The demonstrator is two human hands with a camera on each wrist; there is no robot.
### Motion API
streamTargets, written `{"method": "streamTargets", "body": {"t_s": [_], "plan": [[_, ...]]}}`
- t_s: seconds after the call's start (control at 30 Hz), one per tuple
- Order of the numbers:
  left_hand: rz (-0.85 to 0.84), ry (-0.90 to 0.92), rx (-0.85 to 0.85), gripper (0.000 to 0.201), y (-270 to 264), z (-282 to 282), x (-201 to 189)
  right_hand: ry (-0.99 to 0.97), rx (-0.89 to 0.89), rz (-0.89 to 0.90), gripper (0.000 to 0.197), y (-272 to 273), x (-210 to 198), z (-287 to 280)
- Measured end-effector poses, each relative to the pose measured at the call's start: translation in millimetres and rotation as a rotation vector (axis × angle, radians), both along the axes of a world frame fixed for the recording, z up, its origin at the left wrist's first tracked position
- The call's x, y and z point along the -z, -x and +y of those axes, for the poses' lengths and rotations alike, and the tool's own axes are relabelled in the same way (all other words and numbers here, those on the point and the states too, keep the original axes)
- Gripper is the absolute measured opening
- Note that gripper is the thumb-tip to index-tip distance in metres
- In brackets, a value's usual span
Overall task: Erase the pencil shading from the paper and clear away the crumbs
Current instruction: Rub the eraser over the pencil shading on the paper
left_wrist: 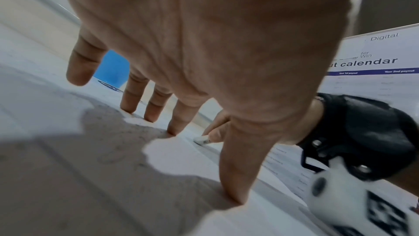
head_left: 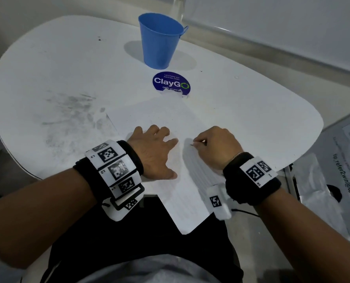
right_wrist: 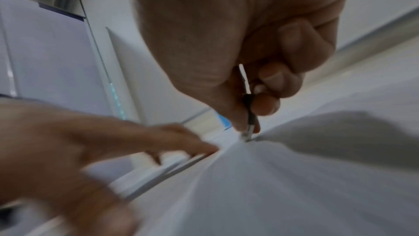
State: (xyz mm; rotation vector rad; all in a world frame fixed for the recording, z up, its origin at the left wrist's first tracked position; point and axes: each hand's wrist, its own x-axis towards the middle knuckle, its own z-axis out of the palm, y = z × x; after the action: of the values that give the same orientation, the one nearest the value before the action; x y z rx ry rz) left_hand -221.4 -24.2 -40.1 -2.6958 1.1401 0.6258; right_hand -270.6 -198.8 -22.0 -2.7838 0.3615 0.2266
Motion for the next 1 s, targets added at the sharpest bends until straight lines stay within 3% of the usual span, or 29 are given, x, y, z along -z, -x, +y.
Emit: {"method": "streamTargets", "body": {"t_s": [0.17,0.3,0.43,0.63,0.77,1.0], "plan": [[0.009,0.018,-0.014,0.092,-0.5,0.5,1.3,-0.028,-0.204,0.074,0.025,28.8,-2.3,31.3],[0.004,-0.003,-0.015,0.095,-0.5,-1.5,1.2,0.005,0.015,-0.002,0.023,5.1,-0.4,3.7],[-0.021,0.022,-0.006,0.094,-1.0,-1.2,1.4,-0.064,-0.14,0.054,0.029,20.9,1.9,31.4],[-0.045,0.029,0.001,0.093,-2.0,-1.0,3.4,-0.077,0.057,-0.017,0.02,5.4,0.2,6.2],[-0.06,0.063,0.022,0.096,-1.3,3.0,1.4,-0.143,-0.063,-0.008,0.022,23.0,8.7,29.6],[-0.099,0.011,0.009,0.094,8.0,-2.5,3.8,-0.247,-0.005,-0.079,0.018,26.9,19.6,9.0]]}}
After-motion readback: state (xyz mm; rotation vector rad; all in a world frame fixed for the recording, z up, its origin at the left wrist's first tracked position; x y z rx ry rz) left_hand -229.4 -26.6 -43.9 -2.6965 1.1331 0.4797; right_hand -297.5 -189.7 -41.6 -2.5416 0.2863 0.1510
